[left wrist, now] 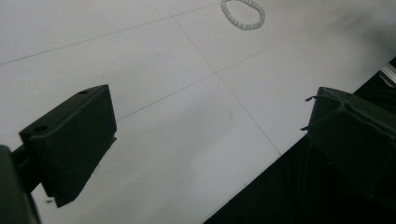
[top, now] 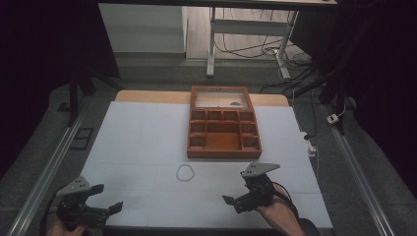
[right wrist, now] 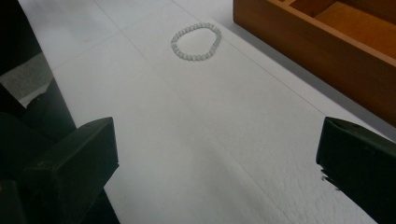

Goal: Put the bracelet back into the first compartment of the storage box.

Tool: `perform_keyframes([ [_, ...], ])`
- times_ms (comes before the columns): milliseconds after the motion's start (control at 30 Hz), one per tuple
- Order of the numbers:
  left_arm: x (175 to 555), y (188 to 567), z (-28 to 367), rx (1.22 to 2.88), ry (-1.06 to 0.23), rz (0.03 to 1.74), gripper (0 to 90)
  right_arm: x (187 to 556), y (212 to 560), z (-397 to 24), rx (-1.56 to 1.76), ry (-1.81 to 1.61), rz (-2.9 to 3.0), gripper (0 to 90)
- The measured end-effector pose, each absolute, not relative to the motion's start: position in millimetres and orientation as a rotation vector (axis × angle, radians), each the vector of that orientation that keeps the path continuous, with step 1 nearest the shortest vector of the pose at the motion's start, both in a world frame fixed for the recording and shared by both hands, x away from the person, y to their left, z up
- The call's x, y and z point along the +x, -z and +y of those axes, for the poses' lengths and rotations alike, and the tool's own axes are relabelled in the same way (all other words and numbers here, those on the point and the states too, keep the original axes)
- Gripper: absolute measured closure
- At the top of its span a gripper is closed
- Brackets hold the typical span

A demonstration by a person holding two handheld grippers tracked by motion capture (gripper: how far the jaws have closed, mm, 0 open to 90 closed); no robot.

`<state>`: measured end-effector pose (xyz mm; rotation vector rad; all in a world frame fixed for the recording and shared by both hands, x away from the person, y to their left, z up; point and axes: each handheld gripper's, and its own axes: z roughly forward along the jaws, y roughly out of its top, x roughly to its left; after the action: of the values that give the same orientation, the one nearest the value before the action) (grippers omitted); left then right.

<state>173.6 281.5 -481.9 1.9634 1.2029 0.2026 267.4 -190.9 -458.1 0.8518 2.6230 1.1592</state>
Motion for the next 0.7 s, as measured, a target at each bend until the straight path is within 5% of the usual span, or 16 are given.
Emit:
perform_keyframes([
  [700,173.7,481.7,280.5,1.974,-0.202,1.192,1.4,282.4,469.6,-129.2,0.672,-1.094,2.734,0.0],
])
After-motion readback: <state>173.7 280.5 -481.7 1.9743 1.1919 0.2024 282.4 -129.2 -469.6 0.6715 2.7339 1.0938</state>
